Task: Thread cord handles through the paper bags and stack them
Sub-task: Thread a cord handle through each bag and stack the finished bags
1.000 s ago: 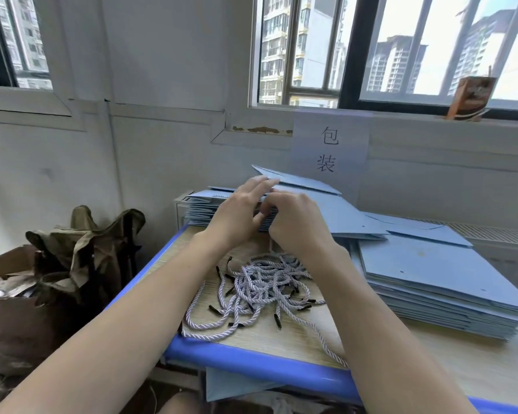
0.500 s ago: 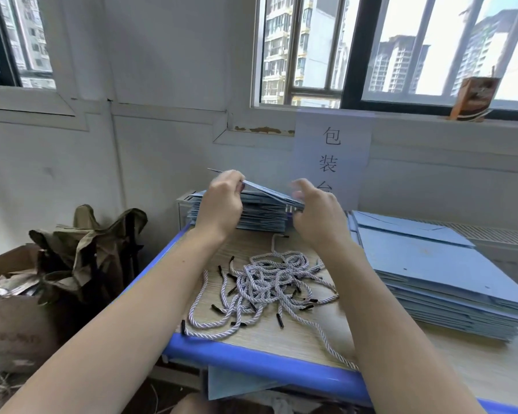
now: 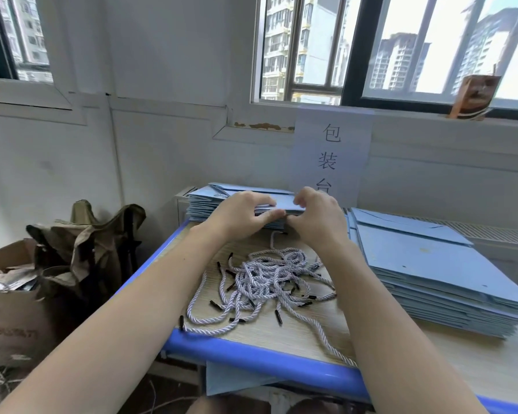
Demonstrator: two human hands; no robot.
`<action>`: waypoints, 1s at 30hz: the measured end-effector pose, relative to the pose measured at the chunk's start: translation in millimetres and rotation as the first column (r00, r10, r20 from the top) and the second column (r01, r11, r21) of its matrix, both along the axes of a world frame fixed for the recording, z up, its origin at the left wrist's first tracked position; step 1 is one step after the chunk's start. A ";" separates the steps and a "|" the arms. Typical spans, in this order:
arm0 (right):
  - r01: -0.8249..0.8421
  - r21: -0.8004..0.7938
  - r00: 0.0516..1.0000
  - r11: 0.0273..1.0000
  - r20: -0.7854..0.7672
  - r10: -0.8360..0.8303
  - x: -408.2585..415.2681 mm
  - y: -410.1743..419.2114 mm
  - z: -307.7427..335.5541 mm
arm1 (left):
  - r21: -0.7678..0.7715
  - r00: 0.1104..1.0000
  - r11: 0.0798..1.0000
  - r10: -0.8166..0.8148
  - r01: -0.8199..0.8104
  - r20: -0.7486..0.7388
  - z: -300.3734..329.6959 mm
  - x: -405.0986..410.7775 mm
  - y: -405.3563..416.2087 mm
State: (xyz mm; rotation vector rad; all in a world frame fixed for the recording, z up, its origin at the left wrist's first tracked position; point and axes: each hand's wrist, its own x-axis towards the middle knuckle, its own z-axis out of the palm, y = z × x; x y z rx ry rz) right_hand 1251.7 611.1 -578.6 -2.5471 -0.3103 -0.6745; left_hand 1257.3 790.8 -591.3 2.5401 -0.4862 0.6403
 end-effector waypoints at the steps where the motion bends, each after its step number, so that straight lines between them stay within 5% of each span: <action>1: 0.025 -0.016 0.998 1.000 -0.065 -0.026 0.8 -1.5 0.3 | 0.001 1.000 1.000 0.024 -0.024 0.019 0.3 -0.1 1.2; 6: -0.146 -0.114 0.872 0.983 -0.484 0.074 -9.5 -1.8 4.5 | -0.010 0.994 0.994 0.107 -0.107 0.003 1.4 -3.3 3.2; 8: -0.218 -0.175 0.837 0.960 -0.540 0.091 -13.7 0.5 4.2 | -0.008 0.992 0.992 0.128 -0.128 -0.010 3.0 -4.4 1.6; 16: -0.183 -0.131 0.880 0.974 -0.464 0.102 -6.0 1.2 1.1 | -0.023 0.993 0.993 0.118 -0.117 0.019 3.5 -3.6 0.1; 21: -0.057 0.039 0.941 0.998 -0.331 0.067 0.2 -1.6 4.0 | -0.021 0.991 0.993 0.121 -0.120 0.054 4.3 -3.8 0.7; 25: -0.037 0.344 0.982 0.938 -0.161 0.098 1.5 -4.8 6.4 | -0.050 0.991 0.991 0.124 -0.121 0.050 7.2 -6.0 1.1; 30: -0.044 0.434 0.991 0.900 -0.095 0.094 2.2 -5.6 8.3 | -0.067 0.987 0.988 0.143 -0.138 0.080 8.1 -6.8 1.5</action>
